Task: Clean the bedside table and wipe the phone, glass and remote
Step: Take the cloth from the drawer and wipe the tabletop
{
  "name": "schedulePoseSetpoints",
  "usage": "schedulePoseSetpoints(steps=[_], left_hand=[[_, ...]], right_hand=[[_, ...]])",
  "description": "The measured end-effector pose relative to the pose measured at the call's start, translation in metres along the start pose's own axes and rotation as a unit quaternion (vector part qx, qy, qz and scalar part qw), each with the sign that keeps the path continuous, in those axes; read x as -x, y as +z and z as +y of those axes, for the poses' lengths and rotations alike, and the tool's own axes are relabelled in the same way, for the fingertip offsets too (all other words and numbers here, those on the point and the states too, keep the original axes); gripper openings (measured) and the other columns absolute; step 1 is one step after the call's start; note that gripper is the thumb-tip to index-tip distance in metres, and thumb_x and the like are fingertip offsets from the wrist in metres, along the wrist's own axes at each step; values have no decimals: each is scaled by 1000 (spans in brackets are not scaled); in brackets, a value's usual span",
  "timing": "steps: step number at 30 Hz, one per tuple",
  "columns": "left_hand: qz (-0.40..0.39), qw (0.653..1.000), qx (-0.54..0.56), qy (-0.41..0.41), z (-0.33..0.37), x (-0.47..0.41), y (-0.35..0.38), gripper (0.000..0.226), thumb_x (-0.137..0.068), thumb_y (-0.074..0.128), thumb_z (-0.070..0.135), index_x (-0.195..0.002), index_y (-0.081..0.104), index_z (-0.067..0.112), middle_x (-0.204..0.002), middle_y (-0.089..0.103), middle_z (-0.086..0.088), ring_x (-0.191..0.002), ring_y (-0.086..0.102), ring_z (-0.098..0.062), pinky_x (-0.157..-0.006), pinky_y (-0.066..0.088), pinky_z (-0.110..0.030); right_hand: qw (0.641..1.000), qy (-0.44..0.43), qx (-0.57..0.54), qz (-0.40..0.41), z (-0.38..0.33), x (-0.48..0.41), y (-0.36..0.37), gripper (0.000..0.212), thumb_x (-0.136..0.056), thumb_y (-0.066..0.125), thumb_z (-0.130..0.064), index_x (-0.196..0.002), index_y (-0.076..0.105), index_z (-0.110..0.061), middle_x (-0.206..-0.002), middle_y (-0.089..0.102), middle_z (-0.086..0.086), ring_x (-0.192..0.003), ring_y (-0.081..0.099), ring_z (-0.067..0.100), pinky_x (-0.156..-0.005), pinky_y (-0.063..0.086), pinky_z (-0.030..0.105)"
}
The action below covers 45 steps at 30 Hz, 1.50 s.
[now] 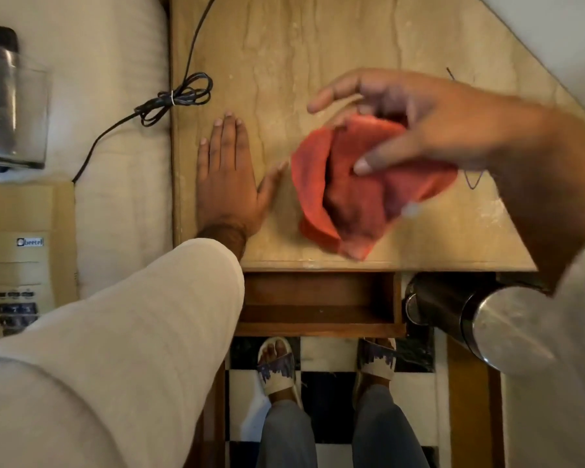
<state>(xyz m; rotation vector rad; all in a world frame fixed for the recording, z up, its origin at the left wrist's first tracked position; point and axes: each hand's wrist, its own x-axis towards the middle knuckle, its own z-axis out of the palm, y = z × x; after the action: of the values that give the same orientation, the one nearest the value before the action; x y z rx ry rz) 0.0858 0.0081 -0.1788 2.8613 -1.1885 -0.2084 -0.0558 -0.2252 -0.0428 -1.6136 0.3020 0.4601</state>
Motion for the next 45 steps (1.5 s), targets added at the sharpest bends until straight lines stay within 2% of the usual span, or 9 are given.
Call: schedulePoseSetpoints(steps=[4,8,13,17,24,28,31,40,45], left_hand=[[7,1000,-3,-3,-1,0,4,91,-103,21,69,-168,16,5,-177,12,-12,-165,10,-27,-134,5,-45],[15,1000,4,-3,-2,0,5,90,-104,21,69,-168,17,6,-177,12,-12,-165,10,-27,-134,6,-46],[17,1000,6,-1,-3,1,5,89,-104,24,69,-167,19,5,-177,13,-12,-165,12,-28,-134,8,-48],[14,1000,10,1,-3,0,5,89,-104,24,68,-167,19,5,-177,14,-13,-165,12,-29,-134,9,-48],[19,1000,0,0,-2,1,6,91,-104,21,70,-167,19,6,-177,14,-12,-165,12,-28,-134,9,-47],[21,1000,3,0,-1,1,7,90,-104,22,69,-167,19,5,-177,14,-12,-165,13,-28,-134,9,-48],[25,1000,5,1,-2,1,8,89,-104,22,69,-167,20,5,-177,14,-12,-165,13,-28,-134,9,-48],[25,1000,-1,0,-3,0,6,84,-107,24,64,-167,18,5,-177,14,-12,-165,13,-28,-134,7,-46],[18,1000,-12,0,-1,1,4,80,-108,23,59,-167,18,5,-177,13,-13,-165,13,-29,-134,7,-47]], right_hand=[[946,40,320,36,6,-79,-39,63,-79,72,12,-127,73,-29,-112,76,6,-92,70,23,-72,54,23],[876,50,479,35,-3,-113,-46,39,-73,73,7,-95,72,-25,-103,73,2,-100,67,28,-83,49,35],[838,-42,537,85,0,-87,-38,44,-73,61,-3,-108,75,-25,-102,68,2,-109,59,34,-93,45,41],[784,-27,581,219,37,-15,-19,26,-77,53,-14,-76,77,-23,-118,69,6,-130,53,44,-110,38,62],[820,181,69,539,120,98,147,36,-92,64,-6,-120,64,-28,-123,60,-1,-113,60,23,-86,53,38],[543,378,-391,640,134,93,235,54,-98,70,-39,-146,48,-29,-132,58,3,-127,56,24,-109,48,46],[392,351,-616,586,128,71,265,78,-92,60,-70,-154,46,-25,-145,57,11,-140,52,31,-118,41,49],[283,245,-733,568,96,-1,241,76,-88,62,-76,-153,52,-37,-144,64,11,-120,63,38,-115,44,58],[274,211,-775,528,86,-10,221,75,-87,61,-77,-145,61,-30,-143,65,13,-123,62,39,-118,42,60]])
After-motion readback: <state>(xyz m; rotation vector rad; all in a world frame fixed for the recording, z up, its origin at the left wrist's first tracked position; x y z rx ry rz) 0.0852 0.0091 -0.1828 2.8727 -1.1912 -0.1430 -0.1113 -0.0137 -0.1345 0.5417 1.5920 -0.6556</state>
